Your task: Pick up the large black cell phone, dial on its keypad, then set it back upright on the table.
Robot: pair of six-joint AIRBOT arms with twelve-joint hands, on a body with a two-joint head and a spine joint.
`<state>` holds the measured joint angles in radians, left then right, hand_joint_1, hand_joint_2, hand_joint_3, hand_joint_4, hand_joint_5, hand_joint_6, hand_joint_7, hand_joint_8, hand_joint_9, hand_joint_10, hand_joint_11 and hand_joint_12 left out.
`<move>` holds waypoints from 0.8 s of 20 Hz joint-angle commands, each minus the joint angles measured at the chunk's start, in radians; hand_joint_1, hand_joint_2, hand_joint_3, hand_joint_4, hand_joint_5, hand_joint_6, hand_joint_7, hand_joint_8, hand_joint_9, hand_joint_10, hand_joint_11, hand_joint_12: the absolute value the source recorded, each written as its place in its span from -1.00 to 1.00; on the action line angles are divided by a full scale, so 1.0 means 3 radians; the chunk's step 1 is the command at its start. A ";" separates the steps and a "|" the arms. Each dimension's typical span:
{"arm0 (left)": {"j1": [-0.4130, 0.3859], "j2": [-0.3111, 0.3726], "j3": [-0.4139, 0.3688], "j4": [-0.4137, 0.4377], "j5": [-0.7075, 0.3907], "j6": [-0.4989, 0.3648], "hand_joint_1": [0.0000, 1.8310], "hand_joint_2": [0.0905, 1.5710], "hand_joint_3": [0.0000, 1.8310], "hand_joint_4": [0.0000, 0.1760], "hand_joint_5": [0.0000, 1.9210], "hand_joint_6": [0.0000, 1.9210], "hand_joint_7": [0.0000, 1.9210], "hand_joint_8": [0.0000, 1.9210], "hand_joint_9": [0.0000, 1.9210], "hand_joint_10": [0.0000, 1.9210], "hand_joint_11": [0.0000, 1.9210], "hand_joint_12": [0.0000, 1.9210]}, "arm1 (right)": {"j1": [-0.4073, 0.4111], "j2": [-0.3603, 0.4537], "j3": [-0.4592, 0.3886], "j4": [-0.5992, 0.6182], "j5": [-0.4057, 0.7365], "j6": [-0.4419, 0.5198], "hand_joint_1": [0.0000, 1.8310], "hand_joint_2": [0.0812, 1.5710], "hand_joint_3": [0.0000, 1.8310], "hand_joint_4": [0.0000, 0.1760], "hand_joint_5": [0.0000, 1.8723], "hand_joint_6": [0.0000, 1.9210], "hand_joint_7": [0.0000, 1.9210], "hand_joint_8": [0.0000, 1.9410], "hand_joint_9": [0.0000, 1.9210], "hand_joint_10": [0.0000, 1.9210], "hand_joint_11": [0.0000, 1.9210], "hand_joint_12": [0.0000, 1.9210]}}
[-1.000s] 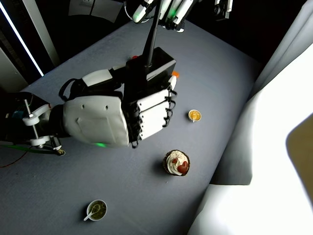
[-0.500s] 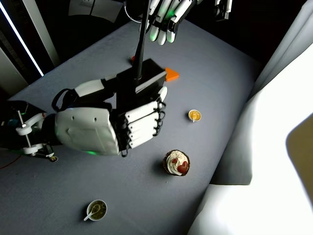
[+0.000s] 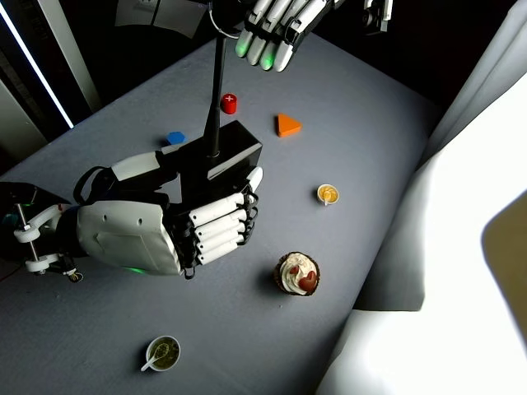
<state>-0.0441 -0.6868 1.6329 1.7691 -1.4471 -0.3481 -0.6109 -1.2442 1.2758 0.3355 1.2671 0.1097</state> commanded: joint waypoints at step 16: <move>-0.0098 0.0040 -0.0028 -0.0360 -0.0044 0.0017 -1.00 0.52 -1.00 -1.00 -0.74 -1.00 -0.67 -1.00 -0.71 -1.00 -1.00 -0.44 | -0.0271 -0.0025 -0.0037 -0.0037 0.0737 0.0085 0.49 0.42 -1.00 -1.00 0.09 -0.26 -0.07 0.23 -0.13 0.50 -0.28 0.62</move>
<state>-0.0452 -0.6868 1.6238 1.7668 -1.4460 -0.3443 -0.6910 -1.2598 1.2625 0.3367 1.3411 0.1150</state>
